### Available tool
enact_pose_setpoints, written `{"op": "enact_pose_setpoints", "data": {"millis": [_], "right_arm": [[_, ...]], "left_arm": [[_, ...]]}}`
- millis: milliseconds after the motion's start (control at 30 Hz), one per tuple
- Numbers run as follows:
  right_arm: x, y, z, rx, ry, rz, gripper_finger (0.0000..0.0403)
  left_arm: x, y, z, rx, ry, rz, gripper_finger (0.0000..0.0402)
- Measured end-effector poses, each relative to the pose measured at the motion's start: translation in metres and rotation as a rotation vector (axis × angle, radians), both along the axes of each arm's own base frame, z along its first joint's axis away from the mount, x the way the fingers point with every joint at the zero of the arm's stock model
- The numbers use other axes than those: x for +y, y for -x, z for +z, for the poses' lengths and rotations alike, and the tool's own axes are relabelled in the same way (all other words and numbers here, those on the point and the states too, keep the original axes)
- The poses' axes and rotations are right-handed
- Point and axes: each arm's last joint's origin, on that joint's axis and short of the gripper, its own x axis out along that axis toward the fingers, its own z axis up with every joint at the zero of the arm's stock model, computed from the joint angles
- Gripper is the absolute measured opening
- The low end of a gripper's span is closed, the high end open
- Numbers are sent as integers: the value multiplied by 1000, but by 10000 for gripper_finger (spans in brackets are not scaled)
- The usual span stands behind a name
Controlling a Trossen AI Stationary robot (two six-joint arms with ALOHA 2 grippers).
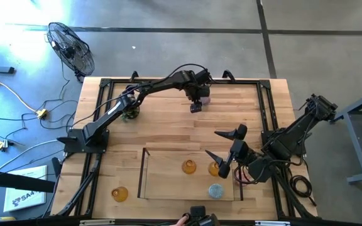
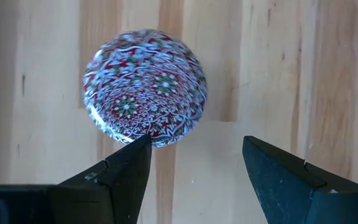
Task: Pick & Place candle stick holders
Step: Put the red patterned scented candle on the shelf
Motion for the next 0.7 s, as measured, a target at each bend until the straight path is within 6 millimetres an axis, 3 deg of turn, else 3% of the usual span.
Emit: {"op": "enact_pose_setpoints", "data": {"millis": [700], "right_arm": [[0,0,-1,6,4,1,353]], "left_arm": [[-2,-1,0,-20,-14,-136,248]]}}
